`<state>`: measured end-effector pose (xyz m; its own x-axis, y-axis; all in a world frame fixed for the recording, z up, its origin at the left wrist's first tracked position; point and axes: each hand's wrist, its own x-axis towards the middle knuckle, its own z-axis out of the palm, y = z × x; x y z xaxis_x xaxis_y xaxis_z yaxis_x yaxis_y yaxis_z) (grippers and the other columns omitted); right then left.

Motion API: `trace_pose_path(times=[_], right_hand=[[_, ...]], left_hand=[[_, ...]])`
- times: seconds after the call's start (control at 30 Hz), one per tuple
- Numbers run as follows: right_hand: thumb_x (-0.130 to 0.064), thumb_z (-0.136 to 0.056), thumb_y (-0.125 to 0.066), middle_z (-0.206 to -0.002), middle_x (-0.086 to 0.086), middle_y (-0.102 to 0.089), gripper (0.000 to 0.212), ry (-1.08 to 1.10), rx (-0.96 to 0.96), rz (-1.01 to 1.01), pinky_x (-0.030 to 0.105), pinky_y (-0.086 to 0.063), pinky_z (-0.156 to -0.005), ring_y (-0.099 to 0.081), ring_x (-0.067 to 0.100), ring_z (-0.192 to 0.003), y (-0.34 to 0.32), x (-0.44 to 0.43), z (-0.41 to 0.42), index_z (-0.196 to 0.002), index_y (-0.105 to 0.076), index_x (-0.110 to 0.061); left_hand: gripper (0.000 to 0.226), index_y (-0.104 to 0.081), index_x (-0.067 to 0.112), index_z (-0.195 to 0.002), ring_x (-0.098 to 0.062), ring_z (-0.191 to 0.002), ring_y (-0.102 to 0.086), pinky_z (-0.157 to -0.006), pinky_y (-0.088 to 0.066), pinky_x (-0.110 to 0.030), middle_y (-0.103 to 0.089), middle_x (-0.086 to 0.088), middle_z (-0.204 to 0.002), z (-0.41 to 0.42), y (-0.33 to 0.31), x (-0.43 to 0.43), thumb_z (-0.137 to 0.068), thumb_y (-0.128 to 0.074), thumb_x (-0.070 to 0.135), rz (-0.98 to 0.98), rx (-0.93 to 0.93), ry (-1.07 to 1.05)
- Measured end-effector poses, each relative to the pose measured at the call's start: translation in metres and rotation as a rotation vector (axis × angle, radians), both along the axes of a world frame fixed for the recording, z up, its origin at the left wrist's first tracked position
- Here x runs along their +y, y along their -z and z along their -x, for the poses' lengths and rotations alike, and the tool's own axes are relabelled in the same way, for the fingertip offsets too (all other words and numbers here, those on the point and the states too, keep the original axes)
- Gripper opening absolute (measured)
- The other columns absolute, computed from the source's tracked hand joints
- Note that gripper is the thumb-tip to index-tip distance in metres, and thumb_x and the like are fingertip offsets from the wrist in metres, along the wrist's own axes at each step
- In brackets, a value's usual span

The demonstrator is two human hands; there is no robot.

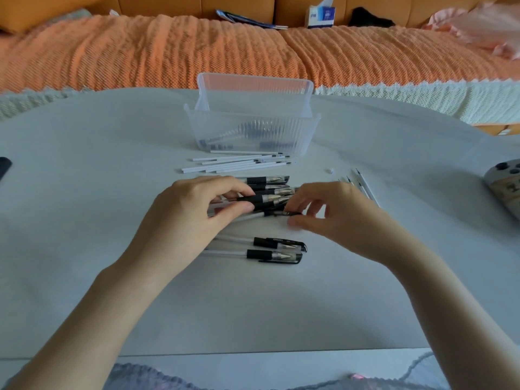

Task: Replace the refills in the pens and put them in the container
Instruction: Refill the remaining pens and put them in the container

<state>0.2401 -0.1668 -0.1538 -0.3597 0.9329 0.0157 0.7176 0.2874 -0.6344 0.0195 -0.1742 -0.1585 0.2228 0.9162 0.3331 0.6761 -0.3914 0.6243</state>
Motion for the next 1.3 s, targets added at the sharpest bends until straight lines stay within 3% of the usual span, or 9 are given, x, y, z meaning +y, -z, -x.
trace_pose_path(times=[0.13, 0.47, 0.67, 0.87, 0.97, 1.1, 1.3], right_hand=[[-0.023, -0.079, -0.07, -0.075, -0.012, -0.067, 0.008, 0.091, 0.151, -0.023, 0.009, -0.04, -0.059, -0.062, 0.008, -0.065, -0.006, 0.002, -0.012, -0.082, -0.066, -0.029], [-0.027, -0.08, -0.07, -0.077, -0.013, -0.066, 0.009, 0.049, 0.19, -0.05, 0.008, -0.038, -0.06, -0.058, 0.006, -0.067, -0.009, -0.001, 0.001, -0.087, -0.067, -0.031], [-0.011, -0.08, -0.07, -0.059, -0.016, -0.059, 0.01, 0.067, 0.271, -0.044, 0.007, -0.039, -0.059, -0.055, 0.004, -0.057, -0.006, -0.005, 0.012, -0.084, -0.068, -0.02], [-0.008, -0.079, -0.07, -0.061, -0.009, -0.06, 0.009, 0.088, 0.313, -0.037, 0.012, -0.042, -0.056, -0.055, 0.008, -0.057, -0.002, -0.005, 0.015, -0.084, -0.07, -0.016], [-0.008, -0.079, -0.07, -0.059, -0.015, -0.059, 0.011, 0.097, 0.31, -0.034, 0.01, -0.041, -0.056, -0.055, 0.006, -0.056, -0.002, -0.006, 0.016, -0.085, -0.07, -0.017], [-0.017, -0.08, -0.071, -0.063, -0.013, -0.06, 0.01, 0.137, 0.209, -0.042, 0.005, -0.037, -0.056, -0.053, -0.002, -0.056, -0.007, -0.003, 0.017, -0.089, -0.068, -0.019], [-0.044, -0.071, -0.073, -0.072, -0.013, -0.064, 0.019, 0.049, 0.016, 0.092, 0.015, -0.045, -0.061, -0.058, 0.006, -0.067, -0.007, -0.006, 0.004, -0.077, -0.066, -0.028]], left_hand=[[0.021, -0.069, 0.034, -0.091, 0.004, -0.08, -0.061, -0.076, -0.052, -0.029, -0.067, 0.024, -0.084, 0.002, -0.001, 0.0, -0.075, -0.062, 0.046, -0.004, -0.004, 0.003], [0.022, -0.068, 0.034, -0.091, 0.005, -0.08, -0.061, -0.075, -0.05, -0.029, -0.069, 0.02, -0.087, -0.003, 0.003, 0.0, -0.074, -0.061, 0.048, -0.001, -0.025, 0.033], [0.019, -0.071, 0.031, -0.088, 0.004, -0.074, -0.06, -0.069, -0.046, -0.022, -0.07, 0.018, -0.079, -0.007, 0.008, -0.001, -0.073, -0.064, 0.039, 0.024, -0.063, 0.051], [0.014, -0.072, 0.028, -0.084, -0.003, -0.07, -0.063, -0.067, -0.046, -0.022, -0.068, 0.02, -0.08, -0.01, 0.009, -0.001, -0.074, -0.064, 0.032, 0.014, -0.072, 0.056], [0.009, -0.071, 0.029, -0.082, -0.004, -0.07, -0.062, -0.068, -0.046, -0.026, -0.067, 0.021, -0.079, -0.011, 0.009, 0.0, -0.075, -0.066, 0.032, 0.022, -0.052, 0.05], [0.008, -0.07, 0.032, -0.083, 0.0, -0.075, -0.062, -0.073, -0.048, -0.027, -0.068, 0.018, -0.075, -0.011, 0.005, 0.006, -0.077, -0.074, 0.028, 0.067, -0.032, 0.019], [0.011, -0.068, 0.031, -0.091, 0.0, -0.08, -0.061, -0.075, -0.049, -0.026, -0.067, 0.019, -0.084, 0.001, -0.005, 0.015, -0.08, -0.069, 0.032, -0.017, -0.009, -0.088]])
